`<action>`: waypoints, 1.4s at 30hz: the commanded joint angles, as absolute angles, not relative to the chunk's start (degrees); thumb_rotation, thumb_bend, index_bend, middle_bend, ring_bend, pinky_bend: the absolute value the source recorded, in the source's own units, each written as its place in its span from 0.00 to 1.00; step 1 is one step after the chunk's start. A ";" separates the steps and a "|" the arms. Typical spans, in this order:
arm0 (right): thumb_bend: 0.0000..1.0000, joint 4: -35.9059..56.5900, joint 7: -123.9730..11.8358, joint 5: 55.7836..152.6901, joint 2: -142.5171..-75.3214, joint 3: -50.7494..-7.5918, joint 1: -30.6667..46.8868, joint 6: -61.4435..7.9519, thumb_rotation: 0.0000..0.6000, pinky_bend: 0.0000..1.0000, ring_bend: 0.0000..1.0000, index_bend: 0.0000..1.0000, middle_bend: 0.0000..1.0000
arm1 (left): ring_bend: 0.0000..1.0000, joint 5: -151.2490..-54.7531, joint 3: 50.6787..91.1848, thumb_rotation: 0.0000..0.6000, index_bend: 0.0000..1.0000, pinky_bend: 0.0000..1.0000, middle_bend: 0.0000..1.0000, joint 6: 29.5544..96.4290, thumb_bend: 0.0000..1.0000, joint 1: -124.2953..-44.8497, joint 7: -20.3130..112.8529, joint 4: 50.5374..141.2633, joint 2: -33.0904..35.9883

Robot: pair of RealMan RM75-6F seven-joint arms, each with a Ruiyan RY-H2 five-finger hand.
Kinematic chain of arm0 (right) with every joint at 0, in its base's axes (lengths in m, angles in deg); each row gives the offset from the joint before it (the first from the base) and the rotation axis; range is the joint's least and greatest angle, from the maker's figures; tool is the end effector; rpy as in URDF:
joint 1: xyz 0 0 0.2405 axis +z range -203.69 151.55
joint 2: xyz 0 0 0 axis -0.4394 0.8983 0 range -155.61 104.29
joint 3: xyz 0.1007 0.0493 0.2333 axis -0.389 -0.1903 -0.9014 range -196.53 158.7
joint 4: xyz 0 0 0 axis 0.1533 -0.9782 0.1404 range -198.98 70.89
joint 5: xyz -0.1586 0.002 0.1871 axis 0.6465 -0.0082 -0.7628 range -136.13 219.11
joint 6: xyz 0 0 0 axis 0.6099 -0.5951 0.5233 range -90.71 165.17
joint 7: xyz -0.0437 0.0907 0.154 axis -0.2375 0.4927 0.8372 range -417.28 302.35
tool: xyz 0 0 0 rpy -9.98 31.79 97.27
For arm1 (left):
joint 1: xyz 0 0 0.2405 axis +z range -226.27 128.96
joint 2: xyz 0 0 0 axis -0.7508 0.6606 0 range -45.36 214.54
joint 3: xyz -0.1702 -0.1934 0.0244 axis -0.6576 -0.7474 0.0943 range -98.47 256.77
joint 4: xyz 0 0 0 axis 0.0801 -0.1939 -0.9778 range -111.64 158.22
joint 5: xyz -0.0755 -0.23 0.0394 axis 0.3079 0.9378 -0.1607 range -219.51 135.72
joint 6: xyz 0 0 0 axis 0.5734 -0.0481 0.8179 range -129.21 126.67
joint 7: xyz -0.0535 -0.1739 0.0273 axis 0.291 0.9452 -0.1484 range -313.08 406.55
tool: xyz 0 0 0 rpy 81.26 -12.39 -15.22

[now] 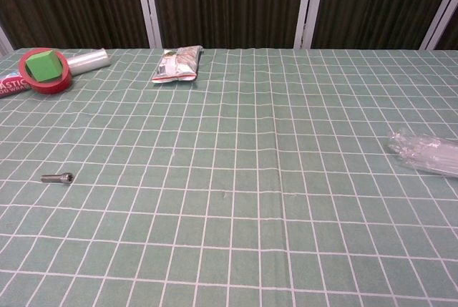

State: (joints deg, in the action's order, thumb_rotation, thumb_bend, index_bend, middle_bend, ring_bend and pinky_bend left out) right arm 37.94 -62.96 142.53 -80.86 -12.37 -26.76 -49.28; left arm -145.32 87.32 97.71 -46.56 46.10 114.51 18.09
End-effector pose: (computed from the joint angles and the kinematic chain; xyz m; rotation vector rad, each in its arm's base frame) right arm -0.2922 -0.1478 0.1227 1.6385 -0.9094 0.8271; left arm -0.2946 0.1336 0.1063 -1.5232 -0.8633 -1.0495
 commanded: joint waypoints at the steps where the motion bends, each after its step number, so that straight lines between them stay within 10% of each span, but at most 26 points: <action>1: 0.25 38.12 -63.15 142.31 -80.98 -12.41 -26.39 -48.42 1.00 0.00 0.00 0.00 0.00 | 0.00 -145.52 87.15 1.00 0.00 0.00 0.00 97.54 0.27 -46.42 45.61 114.57 17.85; 4: 0.25 38.08 -62.87 142.44 -80.83 -12.33 -26.35 -48.38 1.00 0.00 0.00 0.00 0.00 | 0.00 -146.21 86.93 1.00 0.00 0.04 0.00 96.46 0.28 -47.01 45.01 114.32 17.02; 6: 0.25 38.16 -62.39 141.95 -80.74 -12.57 -26.35 -48.50 1.00 0.00 0.00 0.00 0.00 | 0.12 -145.67 85.16 1.00 0.00 0.26 0.09 95.86 0.29 -47.84 43.37 114.10 15.11; 8: 0.25 38.06 -62.66 141.33 -80.96 -12.84 -26.19 -48.09 1.00 0.00 0.00 0.00 0.00 | 0.64 -144.03 82.80 1.00 0.00 0.79 0.59 94.06 0.32 -49.59 44.30 112.78 11.45; 10: 0.25 38.16 -62.87 140.89 -81.17 -12.93 -25.89 -47.30 1.00 0.00 0.00 0.00 0.00 | 0.98 -141.93 81.57 1.00 0.08 1.00 0.97 90.17 0.34 -51.74 45.94 111.33 9.28; 19: 0.25 39.05 -65.63 139.11 -82.01 -13.14 -25.22 -44.83 1.00 0.00 0.00 0.00 0.00 | 1.00 -131.24 76.14 1.00 0.30 1.00 1.00 78.71 0.34 -57.35 40.86 101.92 -1.81; 42: 0.25 38.88 -64.54 139.74 -81.46 -12.76 -25.40 -45.44 1.00 0.00 0.00 0.00 0.00 | 1.00 -121.00 71.39 1.00 0.43 1.00 1.00 71.09 0.33 -63.20 39.95 86.70 -13.72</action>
